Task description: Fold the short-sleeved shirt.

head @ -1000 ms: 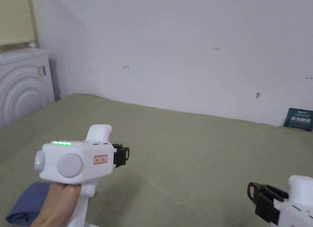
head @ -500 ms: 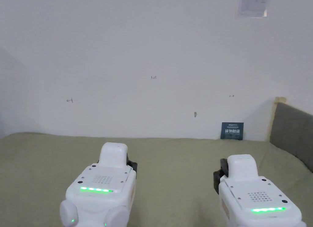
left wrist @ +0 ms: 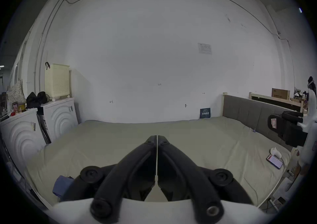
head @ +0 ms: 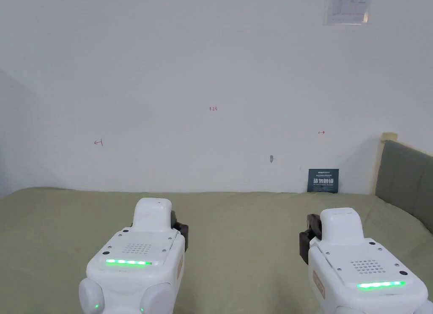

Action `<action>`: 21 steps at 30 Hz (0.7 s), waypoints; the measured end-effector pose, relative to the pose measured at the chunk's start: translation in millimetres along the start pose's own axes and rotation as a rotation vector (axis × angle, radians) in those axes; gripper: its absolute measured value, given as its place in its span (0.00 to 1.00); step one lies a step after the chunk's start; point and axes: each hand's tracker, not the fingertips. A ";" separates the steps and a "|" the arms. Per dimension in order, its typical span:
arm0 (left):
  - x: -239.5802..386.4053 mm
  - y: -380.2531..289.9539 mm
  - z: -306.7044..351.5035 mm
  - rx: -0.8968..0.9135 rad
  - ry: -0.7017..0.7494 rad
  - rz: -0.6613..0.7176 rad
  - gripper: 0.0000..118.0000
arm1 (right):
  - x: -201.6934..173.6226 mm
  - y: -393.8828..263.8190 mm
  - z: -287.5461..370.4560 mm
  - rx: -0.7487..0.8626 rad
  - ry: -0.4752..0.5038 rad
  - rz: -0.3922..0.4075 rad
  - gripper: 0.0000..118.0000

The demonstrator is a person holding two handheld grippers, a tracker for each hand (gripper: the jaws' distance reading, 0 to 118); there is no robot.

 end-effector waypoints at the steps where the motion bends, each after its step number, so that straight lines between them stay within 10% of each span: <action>1: -1.6 -0.3 -0.4 -0.001 0.005 -0.002 0.87 | 1.7 1.2 -0.7 0.000 -0.001 -0.004 0.56; 3: -1.3 0.4 -6.2 -0.015 0.018 -0.012 0.99 | 4.4 1.6 -2.1 0.000 0.021 -0.039 0.73; 21: -0.6 17.6 2.8 0.012 0.076 -0.027 1.00 | 7.8 9.8 4.8 0.015 0.011 -0.011 0.73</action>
